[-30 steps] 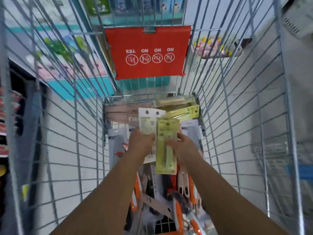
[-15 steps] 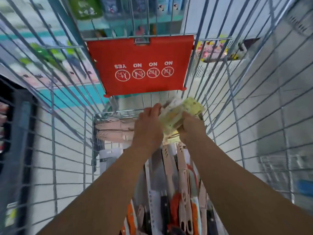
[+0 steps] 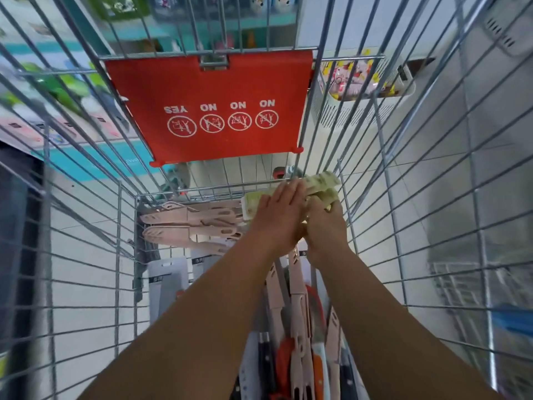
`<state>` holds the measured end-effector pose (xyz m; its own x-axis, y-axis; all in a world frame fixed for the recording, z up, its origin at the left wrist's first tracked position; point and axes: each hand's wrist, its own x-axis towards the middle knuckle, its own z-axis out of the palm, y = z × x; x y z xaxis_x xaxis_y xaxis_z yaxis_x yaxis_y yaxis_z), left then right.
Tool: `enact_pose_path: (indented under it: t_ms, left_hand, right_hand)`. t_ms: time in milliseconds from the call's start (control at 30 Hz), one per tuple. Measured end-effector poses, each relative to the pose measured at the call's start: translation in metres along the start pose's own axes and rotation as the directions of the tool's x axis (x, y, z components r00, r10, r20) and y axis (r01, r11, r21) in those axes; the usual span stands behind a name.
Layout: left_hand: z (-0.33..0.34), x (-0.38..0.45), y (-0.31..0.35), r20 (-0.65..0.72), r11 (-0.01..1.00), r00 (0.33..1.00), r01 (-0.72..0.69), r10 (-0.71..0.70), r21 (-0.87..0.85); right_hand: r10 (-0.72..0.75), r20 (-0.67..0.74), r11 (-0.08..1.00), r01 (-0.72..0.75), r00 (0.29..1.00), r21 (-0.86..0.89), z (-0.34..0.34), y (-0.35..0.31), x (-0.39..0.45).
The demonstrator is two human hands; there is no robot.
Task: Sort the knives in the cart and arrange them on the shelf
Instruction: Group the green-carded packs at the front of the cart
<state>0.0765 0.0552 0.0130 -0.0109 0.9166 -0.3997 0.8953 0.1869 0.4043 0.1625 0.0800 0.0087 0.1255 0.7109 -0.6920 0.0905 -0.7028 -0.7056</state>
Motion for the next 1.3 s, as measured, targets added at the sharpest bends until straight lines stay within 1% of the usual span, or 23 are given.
enact_pose_path:
  t_ms: [33,100,167,200,267,333,400,467,600,667,733,833,933,1033,1133,1233,1300]
  left_hand:
    - [0.001,-0.003,-0.003,-0.014,1.000,1.000,-0.009,0.009,-0.027]
    - [0.006,-0.012,-0.008,-0.057,0.997,0.997,0.044,-0.048,-0.058]
    - [0.013,-0.019,-0.015,-0.062,0.993,0.991,0.112,-0.114,-0.046]
    - [0.016,-0.020,-0.018,-0.060,0.992,0.990,0.123,-0.124,-0.023]
    - [0.018,-0.020,-0.021,-0.061,0.993,0.992,0.114,-0.113,0.018]
    - [0.016,-0.018,-0.022,-0.050,0.994,0.994,0.099,-0.097,0.041]
    - [0.016,-0.019,-0.024,-0.048,0.994,0.995,0.089,-0.087,0.057]
    - [0.017,-0.025,-0.025,-0.058,0.994,0.995,0.086,-0.082,0.065]
    - [0.019,-0.044,-0.025,-0.079,0.994,0.993,0.094,-0.089,0.063]
    - [0.019,-0.055,-0.025,-0.101,0.993,0.990,0.107,-0.101,0.056]
    - [0.019,-0.069,-0.023,-0.113,0.991,0.985,0.131,-0.128,0.016]
    - [0.022,-0.099,-0.024,-0.080,0.978,0.978,0.184,-0.191,-0.097]
    - [0.039,-0.134,-0.032,-0.080,0.962,0.967,0.228,-0.241,-0.148]
    - [0.059,-0.172,-0.038,-0.051,0.931,0.940,0.324,-0.337,-0.167]
    - [0.076,-0.209,-0.036,-0.047,0.909,0.919,0.377,-0.391,-0.176]
    - [0.094,-0.240,-0.032,0.001,0.872,0.892,0.443,-0.453,-0.206]
    - [0.105,-0.254,-0.034,0.014,0.853,0.875,0.475,-0.484,-0.217]
  right_hand:
    - [-0.041,-0.026,0.999,0.040,0.999,-0.034,-0.001,0.002,0.000]
    - [-0.091,-0.070,0.995,0.087,0.993,-0.053,-0.002,0.004,-0.002]
    - [-0.122,-0.091,0.991,0.116,0.988,-0.071,0.000,0.007,-0.004]
    - [-0.149,-0.103,0.984,0.137,0.983,-0.115,0.002,0.009,-0.005]
    - [-0.211,-0.116,0.953,0.178,0.971,-0.244,0.006,0.013,-0.006]
    - [-0.278,-0.091,0.912,0.233,0.956,-0.336,0.006,0.019,-0.006]
    - [-0.307,-0.057,0.899,0.269,0.950,-0.347,0.005,0.023,-0.007]
    - [-0.338,-0.057,0.894,0.301,0.939,-0.331,0.005,0.025,-0.009]
    - [-0.338,-0.085,0.892,0.290,0.937,-0.346,0.003,0.029,-0.016]
    - [-0.365,-0.082,0.876,0.312,0.928,-0.369,-0.001,0.033,-0.022]
    - [-0.374,-0.057,0.863,0.326,0.926,-0.385,-0.006,0.036,-0.033]
    - [-0.357,0.020,0.843,0.331,0.934,-0.424,-0.017,0.048,-0.050]
    - [-0.287,0.092,0.812,0.293,0.954,-0.506,-0.028,0.063,-0.071]
    - [-0.271,0.166,0.734,0.315,0.948,-0.602,-0.040,0.084,-0.087]
    - [-0.180,0.266,0.633,0.318,0.947,-0.706,-0.048,0.107,-0.102]
    - [-0.099,0.413,0.418,0.414,0.905,-0.809,-0.054,0.129,-0.116]
    - [-0.130,0.484,0.303,0.499,0.866,-0.812,-0.057,0.137,-0.122]
